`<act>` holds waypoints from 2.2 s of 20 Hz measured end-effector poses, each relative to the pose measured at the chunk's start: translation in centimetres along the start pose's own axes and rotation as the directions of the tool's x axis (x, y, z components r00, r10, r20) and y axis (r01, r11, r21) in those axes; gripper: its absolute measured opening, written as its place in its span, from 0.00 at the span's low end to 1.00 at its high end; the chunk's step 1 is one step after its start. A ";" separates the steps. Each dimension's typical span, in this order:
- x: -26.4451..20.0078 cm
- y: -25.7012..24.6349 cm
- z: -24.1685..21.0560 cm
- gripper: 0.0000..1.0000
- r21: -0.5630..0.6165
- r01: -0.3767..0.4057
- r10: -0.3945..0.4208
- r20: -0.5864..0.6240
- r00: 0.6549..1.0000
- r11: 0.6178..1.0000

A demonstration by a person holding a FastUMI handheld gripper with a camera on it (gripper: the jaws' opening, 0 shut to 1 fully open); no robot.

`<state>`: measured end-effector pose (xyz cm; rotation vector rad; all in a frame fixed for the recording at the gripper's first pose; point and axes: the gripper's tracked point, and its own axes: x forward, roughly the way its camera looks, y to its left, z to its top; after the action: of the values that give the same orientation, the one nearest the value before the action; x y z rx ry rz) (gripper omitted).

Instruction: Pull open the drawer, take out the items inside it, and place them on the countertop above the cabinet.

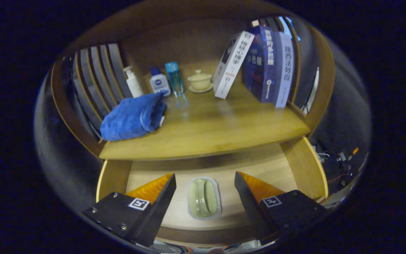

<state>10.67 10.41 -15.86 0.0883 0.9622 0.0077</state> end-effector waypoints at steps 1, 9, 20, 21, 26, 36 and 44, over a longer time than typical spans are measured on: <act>0.6 0.3 -0.5 1.00 0.026 -0.011 0.011 -0.031 0.999 1.000; 4.2 0.1 -5.8 0.65 -0.099 0.040 -0.057 -0.170 0.984 0.994; 3.6 -0.5 -7.0 0.15 -0.076 0.028 -0.034 -0.075 0.997 0.997; 3.2 -0.6 -6.9 0.15 -0.094 0.027 -0.033 -0.064 0.997 0.995; 0.4 -0.1 -5.3 0.15 -0.106 -0.013 0.017 0.031 0.999 0.994; -7.1 0.1 3.3 0.15 -0.115 -0.054 0.097 0.418 0.903 0.992; -10.2 3.3 9.4 0.15 -0.049 -0.115 0.121 0.605 0.787 0.992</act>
<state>12.67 12.51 -1.90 0.1328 0.3034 0.0957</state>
